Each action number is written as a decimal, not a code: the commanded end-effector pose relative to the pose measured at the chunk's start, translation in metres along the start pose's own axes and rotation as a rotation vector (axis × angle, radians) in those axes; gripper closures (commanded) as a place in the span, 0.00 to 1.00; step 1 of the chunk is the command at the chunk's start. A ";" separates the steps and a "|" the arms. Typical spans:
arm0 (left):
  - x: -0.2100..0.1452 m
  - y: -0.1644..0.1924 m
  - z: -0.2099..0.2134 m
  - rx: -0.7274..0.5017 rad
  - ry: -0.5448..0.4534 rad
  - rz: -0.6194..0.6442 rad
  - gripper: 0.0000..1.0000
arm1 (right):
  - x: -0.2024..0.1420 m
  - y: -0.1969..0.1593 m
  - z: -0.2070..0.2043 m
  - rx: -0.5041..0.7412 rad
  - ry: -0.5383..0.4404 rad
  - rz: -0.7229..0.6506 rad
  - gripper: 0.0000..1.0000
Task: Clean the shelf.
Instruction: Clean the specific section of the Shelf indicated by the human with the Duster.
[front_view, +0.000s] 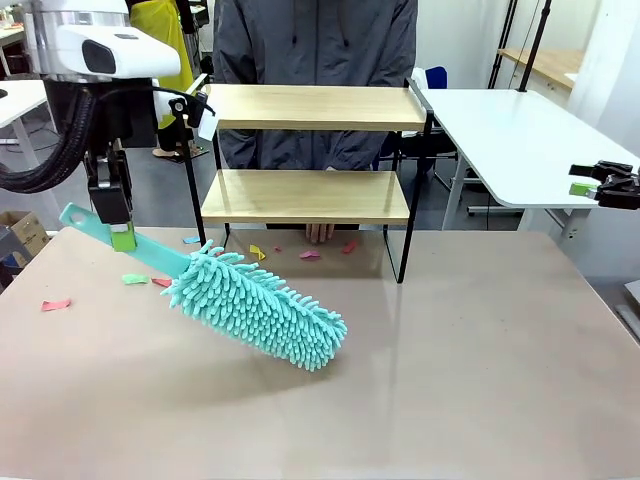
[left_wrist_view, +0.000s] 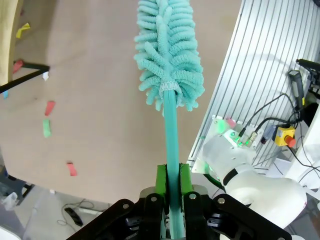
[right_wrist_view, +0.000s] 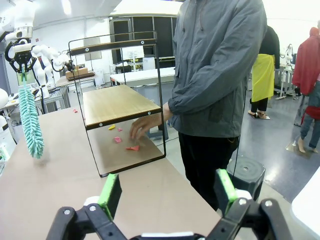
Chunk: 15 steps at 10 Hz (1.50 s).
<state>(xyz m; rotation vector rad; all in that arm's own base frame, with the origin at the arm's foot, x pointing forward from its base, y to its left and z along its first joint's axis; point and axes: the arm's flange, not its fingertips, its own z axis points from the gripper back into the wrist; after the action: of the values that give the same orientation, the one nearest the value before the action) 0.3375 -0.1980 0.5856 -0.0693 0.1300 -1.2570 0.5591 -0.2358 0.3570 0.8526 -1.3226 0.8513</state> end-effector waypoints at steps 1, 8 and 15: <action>-0.003 -0.002 0.002 0.005 -0.003 0.007 0.87 | 0.005 0.002 -0.002 -0.003 0.007 -0.012 0.00; -0.003 -0.002 0.002 0.005 -0.003 0.007 0.87 | 0.005 0.002 -0.002 -0.003 0.007 -0.012 0.00; 0.000 0.000 0.000 0.000 0.000 0.000 0.87 | 0.005 0.002 -0.002 -0.003 0.007 -0.012 0.00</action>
<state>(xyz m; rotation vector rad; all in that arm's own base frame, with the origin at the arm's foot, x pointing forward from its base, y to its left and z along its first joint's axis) 0.3378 -0.1982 0.5851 -0.0697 0.1315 -1.2571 0.5591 -0.2358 0.3570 0.8526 -1.3226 0.8513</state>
